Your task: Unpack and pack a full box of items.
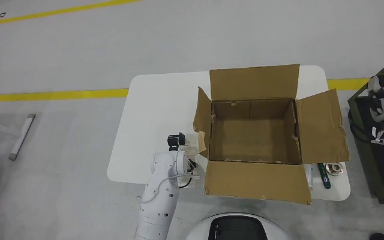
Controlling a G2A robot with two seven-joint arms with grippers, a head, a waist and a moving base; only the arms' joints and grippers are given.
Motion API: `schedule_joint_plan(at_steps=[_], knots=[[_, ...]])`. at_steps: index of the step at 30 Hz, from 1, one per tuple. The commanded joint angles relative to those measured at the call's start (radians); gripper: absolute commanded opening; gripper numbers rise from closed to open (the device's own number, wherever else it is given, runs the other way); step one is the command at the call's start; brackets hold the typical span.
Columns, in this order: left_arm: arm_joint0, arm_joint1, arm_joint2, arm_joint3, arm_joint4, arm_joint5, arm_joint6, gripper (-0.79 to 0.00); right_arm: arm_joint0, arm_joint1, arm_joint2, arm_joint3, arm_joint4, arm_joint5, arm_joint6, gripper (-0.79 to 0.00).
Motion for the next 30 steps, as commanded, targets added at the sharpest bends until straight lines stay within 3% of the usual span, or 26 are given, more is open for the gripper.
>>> schedule_joint_plan(at_steps=[1,4,5,13,22,25,30], knots=[[0.001,0.001,0.000,-0.001,0.002,-0.001,0.000,-0.533,0.000,0.000,0.000,0.000,0.000,0.000,0.000,-0.785],[0.003,0.002,-0.003,-0.002,0.003,-0.001,0.001,-0.751,0.000,0.000,0.000,0.000,0.000,0.000,0.000,-0.785],[0.004,0.002,-0.004,-0.003,0.003,-0.002,0.001,-0.785,0.000,0.000,0.000,0.000,0.000,0.000,0.000,-0.785],[0.016,0.008,-0.033,-0.034,0.001,0.006,-0.002,-0.785,0.000,0.000,0.000,0.000,0.000,0.000,0.000,-0.785],[0.029,0.023,-0.113,-0.147,0.013,-0.006,-0.040,-0.785,0.000,0.000,0.000,0.000,0.000,0.000,0.000,-0.785],[0.019,0.026,-0.152,-0.200,-0.024,0.000,-0.063,-0.785,0.000,0.000,0.000,0.000,0.000,0.000,0.000,-0.785],[-0.059,0.032,-0.222,-0.234,-0.079,0.017,-0.082,-0.785,0.000,0.000,0.000,0.000,0.000,0.000,0.000,-0.785]])
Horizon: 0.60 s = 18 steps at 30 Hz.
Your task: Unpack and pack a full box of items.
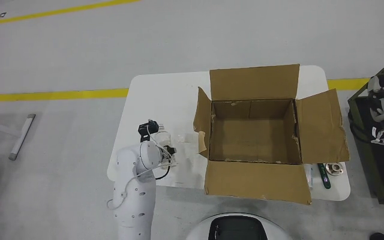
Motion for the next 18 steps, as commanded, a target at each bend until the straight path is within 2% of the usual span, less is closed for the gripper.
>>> schedule_joint_plan(at_steps=[1,18], knots=[[-0.035,0.002,-0.011,-0.010,-0.016,-0.004,0.008,-0.785,-0.002,-0.001,-0.003,-0.003,0.003,-0.005,-0.003,-0.785],[-0.249,0.010,0.001,-0.145,-0.162,-0.068,0.048,-0.785,0.000,-0.008,-0.015,-0.008,-0.011,-0.014,-0.009,-0.785]])
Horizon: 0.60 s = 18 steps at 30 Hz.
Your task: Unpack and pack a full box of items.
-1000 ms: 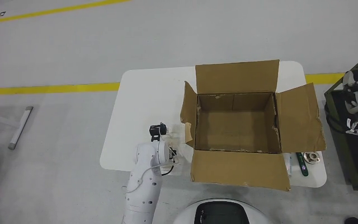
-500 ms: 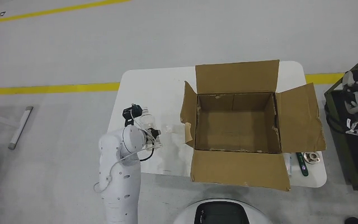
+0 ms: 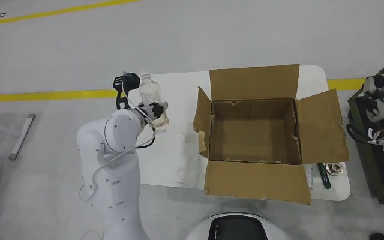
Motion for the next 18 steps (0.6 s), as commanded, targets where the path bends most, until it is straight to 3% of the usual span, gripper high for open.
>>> schedule_joint_plan(at_steps=[1,12,18], knots=[[-0.030,0.000,0.008,-0.011,-0.038,-0.005,0.007,-0.785,-0.001,-0.001,-0.002,-0.005,-0.001,0.002,0.003,-0.785],[-0.141,-0.006,0.072,-0.024,-0.337,-0.006,0.002,-0.785,-0.013,-0.004,0.006,-0.029,-0.016,-0.010,0.003,-0.785],[-0.154,-0.005,0.080,-0.021,-0.348,-0.007,-0.005,-0.785,-0.019,-0.007,0.009,-0.035,-0.008,-0.011,0.005,-0.785]])
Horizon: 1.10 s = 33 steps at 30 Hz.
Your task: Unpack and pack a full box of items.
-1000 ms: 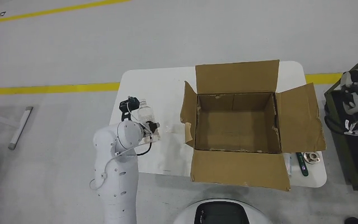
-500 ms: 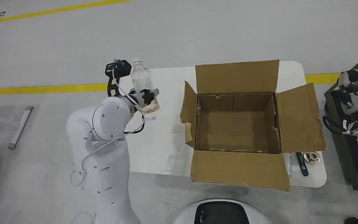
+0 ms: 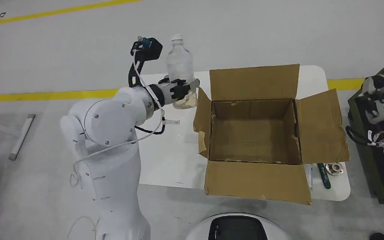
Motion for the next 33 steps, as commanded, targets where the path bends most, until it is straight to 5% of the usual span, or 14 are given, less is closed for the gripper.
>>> schedule_joint_plan(at_steps=[1,14,22,33], knots=[[0.000,0.000,0.000,0.000,0.000,0.000,0.000,-0.785,0.000,0.000,0.000,0.000,0.001,0.000,0.000,-0.785],[0.037,0.005,0.004,-0.040,-0.009,-0.020,0.052,-0.785,-0.011,-0.002,-0.002,-0.002,0.003,-0.010,-0.004,-0.785],[0.016,0.001,0.140,0.011,-0.065,-0.012,0.073,-0.785,-0.003,-0.005,-0.026,-0.007,0.004,-0.033,-0.002,-0.785],[0.080,-0.006,0.319,0.086,-0.121,0.037,0.080,-0.785,-0.003,-0.010,-0.033,-0.014,0.006,-0.027,-0.002,-0.785]])
